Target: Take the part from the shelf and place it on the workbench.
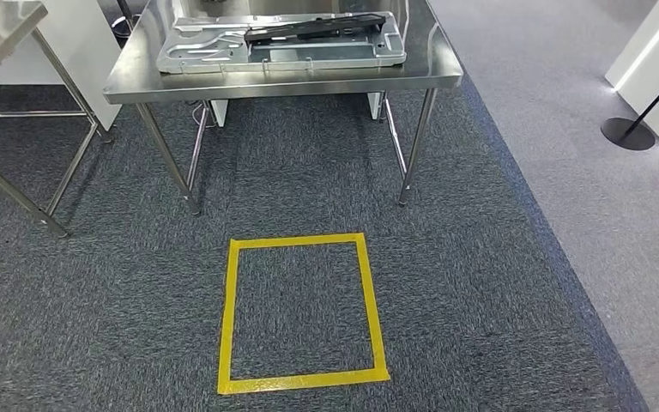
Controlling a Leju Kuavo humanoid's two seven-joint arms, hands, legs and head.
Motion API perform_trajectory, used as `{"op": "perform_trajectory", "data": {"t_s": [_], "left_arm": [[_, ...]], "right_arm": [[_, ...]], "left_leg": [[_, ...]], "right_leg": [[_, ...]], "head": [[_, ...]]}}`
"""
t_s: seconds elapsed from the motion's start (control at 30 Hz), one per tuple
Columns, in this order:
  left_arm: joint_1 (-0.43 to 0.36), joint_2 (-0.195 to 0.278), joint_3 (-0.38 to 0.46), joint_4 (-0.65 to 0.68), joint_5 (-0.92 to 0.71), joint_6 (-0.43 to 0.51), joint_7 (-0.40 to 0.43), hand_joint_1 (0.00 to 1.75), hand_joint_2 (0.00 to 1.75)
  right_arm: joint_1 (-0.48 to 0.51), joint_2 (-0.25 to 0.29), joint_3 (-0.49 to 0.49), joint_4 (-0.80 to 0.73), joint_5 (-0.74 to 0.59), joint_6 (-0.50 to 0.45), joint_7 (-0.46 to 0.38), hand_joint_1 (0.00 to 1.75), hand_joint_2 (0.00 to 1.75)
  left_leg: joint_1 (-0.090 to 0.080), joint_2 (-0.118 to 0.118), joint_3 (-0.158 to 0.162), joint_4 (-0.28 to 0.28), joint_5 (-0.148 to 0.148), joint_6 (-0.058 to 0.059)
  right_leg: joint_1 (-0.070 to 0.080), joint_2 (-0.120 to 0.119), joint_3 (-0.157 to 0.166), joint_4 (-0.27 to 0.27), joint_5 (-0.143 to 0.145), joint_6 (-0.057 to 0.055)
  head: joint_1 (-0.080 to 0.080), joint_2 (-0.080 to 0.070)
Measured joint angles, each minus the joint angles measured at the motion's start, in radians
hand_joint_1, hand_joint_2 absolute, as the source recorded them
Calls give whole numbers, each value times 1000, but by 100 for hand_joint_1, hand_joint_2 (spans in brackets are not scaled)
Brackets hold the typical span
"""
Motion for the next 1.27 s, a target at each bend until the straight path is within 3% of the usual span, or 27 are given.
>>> {"op": "perform_trajectory", "data": {"t_s": [0.03, 0.07, 0.17, 0.23, 0.3, 0.37, 0.4, 0.5, 0.53, 0.57, 0.67, 0.7, 0.73, 0.8, 0.83, 1.03, 1.17, 1.27], "left_arm": [[1, 0, 1, 0, 0, 1, 0, 0, 0], [1, -1, 1, 0, 1, 1, 0, 0, 0], [0, -1, 2, 0, 3, 2, 0, 0, 0], [0, -1, 2, 0, 3, 2, -2, 0, 0], [0, -1, 2, 0, 4, 3, -5, 0, 0], [0, -3, 3, 0, 5, 4, -6, 0, 0], [-1, -4, 3, 0, 5, 4, -7, 0, 0], [-1, -5, 3, 0, 6, 4, -7, 0, 0], [-1, -5, 3, 0, 6, 5, -7, 0, 0], [-1, -5, 3, 0, 6, 5, -7, 0, 0], [-2, -5, 4, 0, 7, 5, -7, 0, 131], [-3, -4, 4, 0, 7, 5, -7, 0, 175], [-4, -2, 4, 0, 8, 5, -6, 0, 175], [-4, -1, 6, 0, 12, 5, -5, 0, 175], [-4, -1, 8, 0, 16, 5, -5, 0, 175], [0, 0, 6, 0, 63, -4, 4, 0, 175], [13, 3, -50, -1, 131, 0, 21, 0, 0], [21, 5, -90, -3, 174, 4, 32, 0, 0]], "right_arm": [[0, -3, 0, 0, -1, -6, 5, 0, 0], [1, -5, -1, 0, -1, -11, 9, 0, 0], [1, -7, -5, 0, -2, -16, 13, 0, 0], [0, -7, -8, 0, -2, -16, 13, 0, 87], [-1, -7, -10, 0, -3, -21, 13, 0, 175], [-1, -6, -13, 0, -3, -27, 13, 0, 175], [-1, -5, -14, 0, -3, -27, 13, 0, 175], [0, 0, -15, 0, -2, -27, 13, 0, 175], [1, 1, -15, 0, -2, -27, 13, 0, 175], [2, 2, -15, 0, -2, -27, 13, 0, 175], [2, 3, -17, 1, -3, -28, 35, 0, 175], [1, 3, -17, 2, -3, -28, 50, 0, 131], [0, 3, -18, 3, -3, -28, 63, 0, 131], [-1, 3, -19, 4, -6, -28, 72, 0, 131], [-1, 3, -21, 5, -9, -28, 69, 0, 175], [1, 3, -11, 3, -41, -29, 60, 0, 175], [10, 3, 42, -7, -111, -28, 57, 0, 0], [18, 3, 78, -14, -157, -28, 53, 0, 0]], "left_leg": [[0, 0, -1, 27, -4, -1], [0, 0, 18, 11, 10, -1], [-1, 0, 150, -193, 77, 11], [-5, -1, 190, -265, 84, 23], [-6, -1, 188, -273, 86, 35], [-2, 0, 186, -284, 92, 46], [-1, 1, 185, -288, 96, 52], [-4, 2, 174, -287, 101, 57], [-5, 2, 173, -286, 102, 57], [-5, 1, 172, -284, 102, 57], [-5, 0, 169, -267, 95, 52], [-7, -2, 166, -260, 91, 50], [-11, -3, 162, -254, 88, 47], [-13, -5, 158, -250, 88, 42], [-12, -5, 157, -251, 90, 39], [-7, -5, 156, -256, 95, 29], [-6, -5, 156, -257, 96, 28], [-6, -5, 156, -257, 96, 28]], "right_leg": [[1, 0, -9, 3, 4, 1], [2, 1, -16, 8, 7, 2], [2, 2, -31, 23, 8, 7], [4, 2, -37, 31, 8, 16], [6, 2, -41, 33, 9, 28], [5, 4, -54, 60, -10, 39], [3, 6, -74, 101, -37, 44], [-5, 9, -174, 304, -130, 53], [-7, 9, -192, 339, -133, 55], [-9, 9, -190, 333, -115, 56], [-20, 11, -101, 139, -12, 74], [-23, 13, -80, 89, 4, 72], [-24, 15, -70, 63, 9, 70], [-20, 18, -73, 61, 10, 53], [-18, 18, -74, 61, 11, 53], [-12, 18, -77, 62, 13, 44], [-12, 18, -77, 62, 13, 43], [-11, 18, -77, 62, 13, 43]], "head": [[0, 0], [0, 0], [0, 0], [0, 0], [0, 0], [0, 0], [0, 0], [0, 0], [0, 0], [0, 0], [0, 0], [0, 0], [0, 0], [0, 0], [0, 0], [0, 0], [0, 0], [0, 0]]}}
